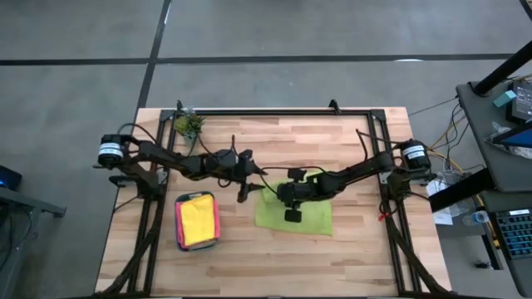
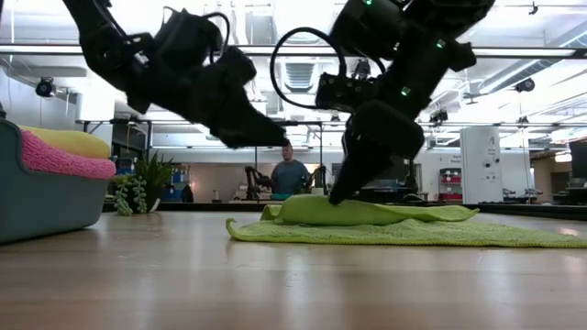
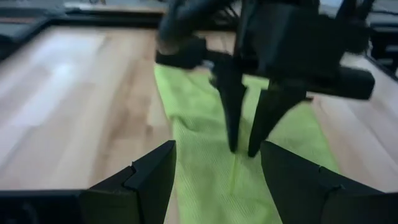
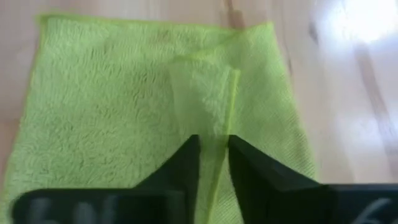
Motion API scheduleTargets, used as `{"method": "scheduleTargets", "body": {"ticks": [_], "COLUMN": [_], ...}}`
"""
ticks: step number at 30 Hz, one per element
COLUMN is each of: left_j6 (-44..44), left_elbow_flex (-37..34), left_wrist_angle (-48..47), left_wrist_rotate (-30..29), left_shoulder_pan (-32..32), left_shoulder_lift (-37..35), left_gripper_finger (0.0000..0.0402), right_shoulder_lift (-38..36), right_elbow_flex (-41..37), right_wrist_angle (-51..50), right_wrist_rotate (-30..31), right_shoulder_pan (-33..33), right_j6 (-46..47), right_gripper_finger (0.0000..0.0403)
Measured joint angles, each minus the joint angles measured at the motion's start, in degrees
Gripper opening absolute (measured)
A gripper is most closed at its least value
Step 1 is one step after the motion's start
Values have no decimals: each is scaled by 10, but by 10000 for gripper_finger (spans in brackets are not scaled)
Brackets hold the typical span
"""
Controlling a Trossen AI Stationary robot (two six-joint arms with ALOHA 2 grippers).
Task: Fold microfiber towels
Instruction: Fold the green microfiber cloth
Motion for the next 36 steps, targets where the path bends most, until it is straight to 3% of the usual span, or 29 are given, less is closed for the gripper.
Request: {"method": "scheduleTargets", "body": {"ticks": [4, 14, 19, 30, 36], "left_j6": [2, 26, 26, 26, 25], "left_elbow_flex": [-1, -10, -10, -10, -10], "left_wrist_angle": [-1, -2, -6, -8, -9], "left_wrist_rotate": [-3, -3, -3, -3, -3], "left_shoulder_pan": [9, 11, 11, 11, 11], "left_shoulder_lift": [-33, -60, -60, -60, -60], "left_gripper_finger": [219, 219, 219, 219, 219], "right_shoulder_lift": [2, 3, 0, 4, 15], "right_elbow_flex": [10, 8, 8, 5, -5], "right_wrist_angle": [-10, -18, -27, -27, 17], "right_wrist_rotate": [-25, -35, -36, -80, -131], "right_shoulder_pan": [-8, -10, -16, -30, -29], "right_j6": [-10, 47, 66, 81, 70], "right_gripper_finger": [20, 11, 49, 193, 201]}}
